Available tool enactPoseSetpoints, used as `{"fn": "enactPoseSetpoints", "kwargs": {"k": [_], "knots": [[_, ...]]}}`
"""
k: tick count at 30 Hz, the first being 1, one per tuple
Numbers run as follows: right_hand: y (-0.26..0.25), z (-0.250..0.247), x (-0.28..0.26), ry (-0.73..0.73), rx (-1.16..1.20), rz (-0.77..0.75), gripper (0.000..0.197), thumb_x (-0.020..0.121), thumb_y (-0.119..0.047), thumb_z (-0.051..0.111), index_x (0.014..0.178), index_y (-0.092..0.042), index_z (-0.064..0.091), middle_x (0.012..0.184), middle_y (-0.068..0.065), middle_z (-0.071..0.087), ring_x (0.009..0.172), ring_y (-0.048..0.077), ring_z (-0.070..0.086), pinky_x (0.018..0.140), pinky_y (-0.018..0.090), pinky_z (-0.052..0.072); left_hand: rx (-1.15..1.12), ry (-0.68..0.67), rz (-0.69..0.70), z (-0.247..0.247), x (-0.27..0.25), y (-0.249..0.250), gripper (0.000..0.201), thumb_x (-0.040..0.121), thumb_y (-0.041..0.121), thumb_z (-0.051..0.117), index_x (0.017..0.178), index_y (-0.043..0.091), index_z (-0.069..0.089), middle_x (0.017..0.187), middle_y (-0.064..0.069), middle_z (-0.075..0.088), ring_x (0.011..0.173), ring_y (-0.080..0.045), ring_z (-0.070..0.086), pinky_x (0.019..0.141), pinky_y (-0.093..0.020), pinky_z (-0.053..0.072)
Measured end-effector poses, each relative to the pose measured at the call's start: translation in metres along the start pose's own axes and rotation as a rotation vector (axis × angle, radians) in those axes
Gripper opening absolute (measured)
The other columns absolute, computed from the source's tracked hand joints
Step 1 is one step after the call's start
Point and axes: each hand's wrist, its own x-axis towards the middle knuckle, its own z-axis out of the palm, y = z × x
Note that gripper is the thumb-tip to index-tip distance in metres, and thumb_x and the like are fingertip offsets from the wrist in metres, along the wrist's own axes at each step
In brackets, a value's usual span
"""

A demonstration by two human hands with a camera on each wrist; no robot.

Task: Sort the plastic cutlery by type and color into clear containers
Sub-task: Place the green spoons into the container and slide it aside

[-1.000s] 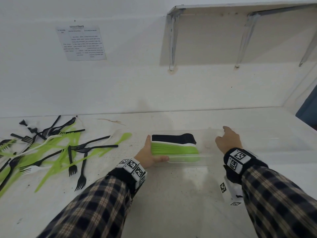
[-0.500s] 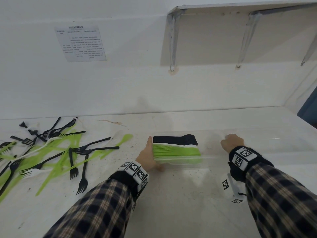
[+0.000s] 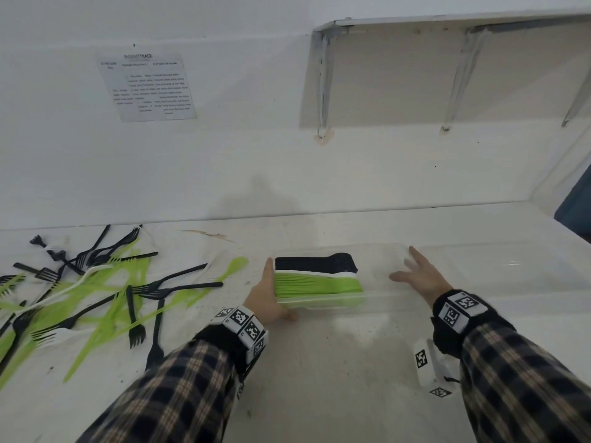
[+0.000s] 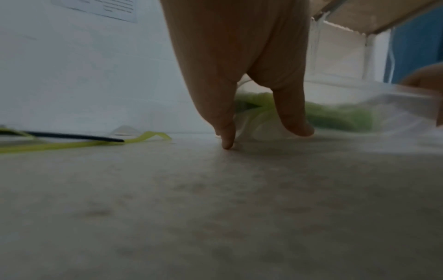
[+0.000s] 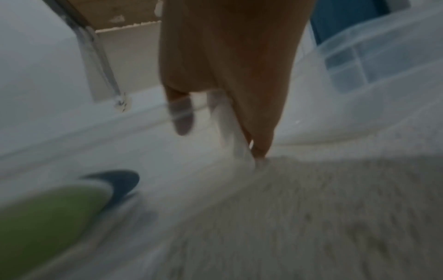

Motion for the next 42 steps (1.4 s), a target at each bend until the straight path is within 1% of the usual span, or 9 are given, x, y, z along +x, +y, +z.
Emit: {"fn": "enactPoseSetpoints", "kwargs": {"k": [3,6,13,18,23,29,37,40,42], "knots": [[-0.002,0.003,-0.006,-0.123,0.022,-0.015,0.120,0.061,-0.012,0.085,0.151,-0.022,0.007,0.156,0.004,0.019,0.143,0.020,0.021,0.114,0.036,0.018,0.010,-0.011,0.000,-0.008,0.006,-0.003,0.129,0.067,0.007,0.082,0.149,0.017,-0.016,0.139,-0.010,0.045,0.128,-0.026,0.044,0.105,-0.034,0.036],[-0.004,0.001,-0.005,-0.221,0.003,-0.025,0.140,0.040,-0.023,0.084,0.151,-0.024,-0.002,0.158,0.002,0.010,0.145,0.020,0.014,0.114,0.036,0.015,0.019,-0.011,-0.003,-0.013,0.013,-0.006,0.130,0.066,0.007,0.083,0.149,0.017,-0.016,0.141,-0.010,0.043,0.128,-0.026,0.044,0.107,-0.038,0.036],[-0.013,0.013,0.007,-0.272,-0.092,-0.025,0.141,0.045,-0.015,0.086,0.150,-0.025,-0.008,0.159,0.000,0.005,0.145,0.019,0.010,0.116,0.039,0.015,0.011,0.018,-0.006,-0.025,0.027,-0.013,0.130,0.065,0.005,0.084,0.150,0.017,-0.014,0.141,-0.012,0.042,0.127,-0.027,0.044,0.105,-0.037,0.037],[-0.016,0.020,0.016,-0.226,-0.060,-0.050,0.126,0.063,-0.002,0.083,0.151,-0.023,-0.004,0.158,0.002,0.008,0.145,0.019,0.014,0.115,0.036,0.017,0.047,0.046,-0.005,-0.030,0.034,-0.014,0.131,0.063,0.006,0.085,0.150,0.017,-0.012,0.140,-0.012,0.043,0.126,-0.027,0.045,0.105,-0.037,0.039],[-0.013,0.019,0.017,-0.231,-0.093,-0.043,0.140,0.045,-0.020,0.089,0.150,-0.028,-0.003,0.158,0.001,0.010,0.144,0.020,0.017,0.117,0.040,0.019,0.049,0.075,-0.017,-0.029,0.033,-0.016,0.131,0.061,0.003,0.085,0.151,0.018,-0.009,0.141,-0.010,0.043,0.127,-0.025,0.045,0.104,-0.038,0.041],[-0.012,0.016,0.016,-0.234,-0.170,-0.088,0.129,0.060,-0.022,0.087,0.151,-0.023,-0.004,0.158,0.002,0.010,0.145,0.016,0.014,0.117,0.035,0.017,0.090,0.191,-0.060,-0.019,0.028,-0.012,0.121,0.063,0.002,0.084,0.151,0.010,0.002,0.147,-0.012,0.036,0.131,-0.027,0.041,0.105,-0.032,0.036],[-0.014,-0.017,0.000,-0.215,-0.199,-0.211,0.105,0.073,-0.032,0.079,0.151,-0.021,0.010,0.157,-0.003,0.016,0.143,0.016,0.018,0.113,0.031,0.020,0.413,0.506,-0.238,0.032,0.012,0.038,0.137,0.051,0.058,0.083,0.151,0.012,0.001,0.159,-0.011,0.001,0.146,-0.030,-0.004,0.116,-0.050,0.001],[-0.016,-0.039,0.001,-0.190,-0.173,-0.269,0.096,0.074,-0.031,0.078,0.149,-0.021,0.020,0.155,-0.003,0.022,0.142,0.015,0.022,0.113,0.032,0.021,0.402,0.488,-0.217,0.053,0.008,0.071,0.142,0.047,0.080,0.066,0.151,0.011,-0.002,0.159,-0.008,-0.006,0.146,-0.025,-0.012,0.113,-0.050,-0.010],[-0.017,-0.057,0.002,-0.161,-0.130,-0.294,0.091,0.074,-0.030,0.078,0.147,-0.022,0.026,0.153,-0.003,0.027,0.141,0.014,0.025,0.115,0.035,0.023,0.396,0.415,-0.171,0.068,0.004,0.094,0.128,0.063,0.073,0.065,0.151,0.010,-0.004,0.159,-0.007,-0.008,0.146,-0.024,-0.013,0.115,-0.050,-0.006]]}}
